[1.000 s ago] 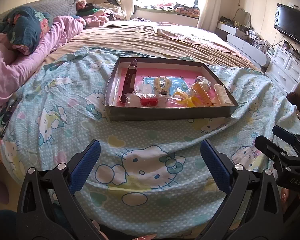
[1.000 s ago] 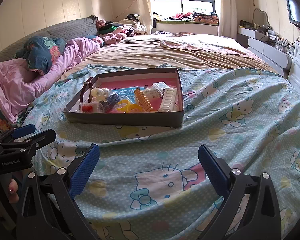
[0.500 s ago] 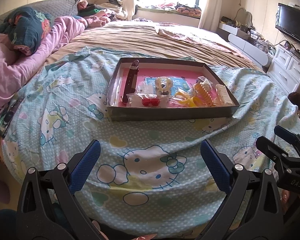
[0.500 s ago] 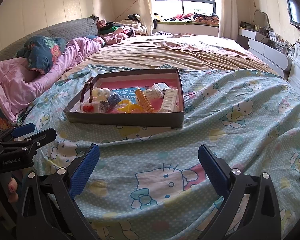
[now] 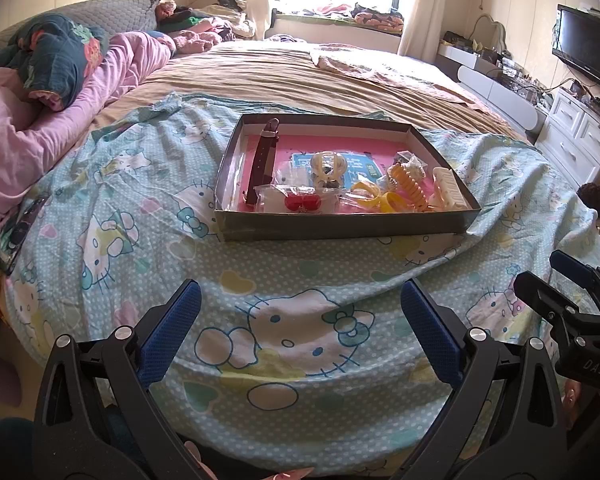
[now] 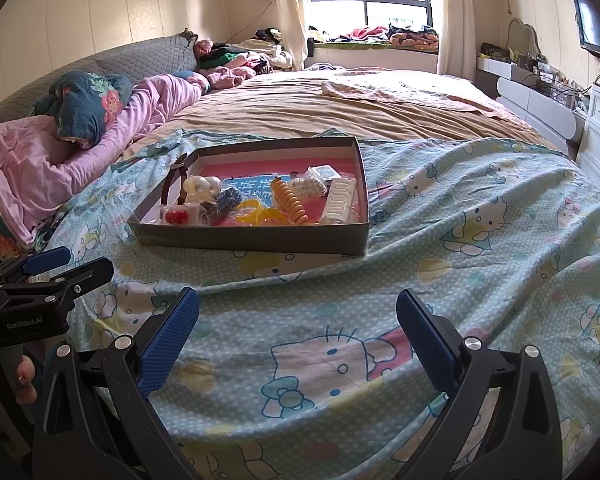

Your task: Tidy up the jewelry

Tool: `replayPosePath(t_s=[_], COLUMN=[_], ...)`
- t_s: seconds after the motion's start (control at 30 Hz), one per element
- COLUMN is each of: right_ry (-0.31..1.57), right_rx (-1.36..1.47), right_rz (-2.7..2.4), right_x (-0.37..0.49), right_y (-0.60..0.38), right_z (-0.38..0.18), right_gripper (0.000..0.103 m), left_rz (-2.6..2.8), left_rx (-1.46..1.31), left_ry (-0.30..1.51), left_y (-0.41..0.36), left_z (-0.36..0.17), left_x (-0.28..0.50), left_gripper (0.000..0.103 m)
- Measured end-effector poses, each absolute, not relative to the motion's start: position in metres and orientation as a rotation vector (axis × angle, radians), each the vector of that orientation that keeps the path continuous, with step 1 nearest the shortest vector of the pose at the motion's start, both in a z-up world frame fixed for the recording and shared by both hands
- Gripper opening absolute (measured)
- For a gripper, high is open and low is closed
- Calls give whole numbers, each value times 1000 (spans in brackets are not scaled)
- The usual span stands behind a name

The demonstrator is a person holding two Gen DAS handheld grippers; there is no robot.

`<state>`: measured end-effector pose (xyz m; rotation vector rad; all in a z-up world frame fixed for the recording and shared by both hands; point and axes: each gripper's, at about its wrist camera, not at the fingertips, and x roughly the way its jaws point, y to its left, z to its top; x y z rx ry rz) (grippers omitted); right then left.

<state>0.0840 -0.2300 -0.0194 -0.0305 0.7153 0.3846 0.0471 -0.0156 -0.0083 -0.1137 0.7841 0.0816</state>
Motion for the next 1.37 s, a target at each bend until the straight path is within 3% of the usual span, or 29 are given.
replayPosePath(t_s=[1.03,1.37], right_ry=[720,711], right_rx=[-12,11], right_rz=[348,206], right_x=[95,139], right_y=[-237,-279], right_z=[-26,-35], right_gripper=[98,98], left_rz=[140,363], left_rx=[-126,-282], left_ry=[817,893], left_y=[-9,87], left_z=[-15,-40], left_x=[57,92], left_gripper=[93,93])
